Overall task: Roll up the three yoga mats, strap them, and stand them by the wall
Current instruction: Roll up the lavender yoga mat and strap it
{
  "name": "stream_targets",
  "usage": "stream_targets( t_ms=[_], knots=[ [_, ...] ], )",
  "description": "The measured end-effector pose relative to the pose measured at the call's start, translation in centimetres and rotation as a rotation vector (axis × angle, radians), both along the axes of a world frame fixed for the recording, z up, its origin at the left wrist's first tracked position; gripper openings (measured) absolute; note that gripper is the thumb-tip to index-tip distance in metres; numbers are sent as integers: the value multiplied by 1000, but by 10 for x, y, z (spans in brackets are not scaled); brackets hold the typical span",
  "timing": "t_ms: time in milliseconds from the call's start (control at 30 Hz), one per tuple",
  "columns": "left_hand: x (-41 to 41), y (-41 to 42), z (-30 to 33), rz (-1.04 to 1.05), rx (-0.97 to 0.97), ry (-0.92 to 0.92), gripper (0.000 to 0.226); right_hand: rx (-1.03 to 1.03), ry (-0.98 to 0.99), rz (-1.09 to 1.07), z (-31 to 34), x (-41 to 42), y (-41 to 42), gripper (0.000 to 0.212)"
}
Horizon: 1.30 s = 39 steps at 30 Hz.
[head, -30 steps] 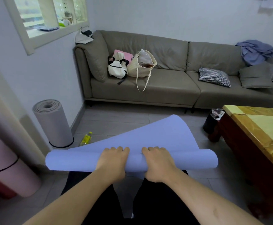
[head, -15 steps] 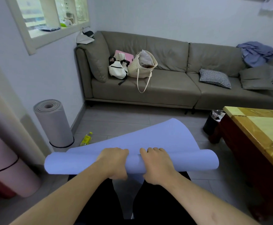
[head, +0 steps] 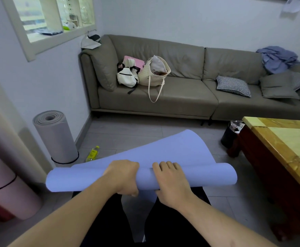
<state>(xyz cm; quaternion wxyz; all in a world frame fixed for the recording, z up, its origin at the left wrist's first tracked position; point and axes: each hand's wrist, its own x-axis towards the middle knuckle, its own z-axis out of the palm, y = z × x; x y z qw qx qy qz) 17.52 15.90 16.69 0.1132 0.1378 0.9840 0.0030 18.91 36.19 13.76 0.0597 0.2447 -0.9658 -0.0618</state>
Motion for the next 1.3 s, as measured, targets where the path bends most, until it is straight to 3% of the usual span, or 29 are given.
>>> stream_targets(
  t_ms=[100, 300, 433, 500, 700, 800, 1000, 1133, 1300],
  knots=[
    [1, 1, -2, -6, -14, 28, 59, 21, -31, -30, 1, -4, -1, 68],
    [23, 0, -42, -54, -78, 429, 76, 14, -99, 3, 22, -17, -9, 47],
    [18, 7, -28, 3, -160, 342, 63, -24, -67, -10, 17, -12, -7, 51],
    [12, 5, -20, -19, -111, 269, 56, -12, -41, -14, 10, -10, -5, 54],
    [-5, -4, -3, -25, -28, 43, 63, -56, 79, -6, -6, -4, 3, 70],
    [-1, 0, -6, -1, -33, 76, 68, -16, 58, -32, -2, -7, 1, 68],
    [23, 9, -27, -13, -117, 327, 71, 58, -43, -30, 10, -16, -5, 57],
    [18, 10, -19, 22, -145, 281, 51, 47, -71, -43, 15, -13, -4, 55],
    [9, 0, -3, -2, -63, 135, 54, -35, -73, -2, 21, -9, -3, 56]
  ],
)
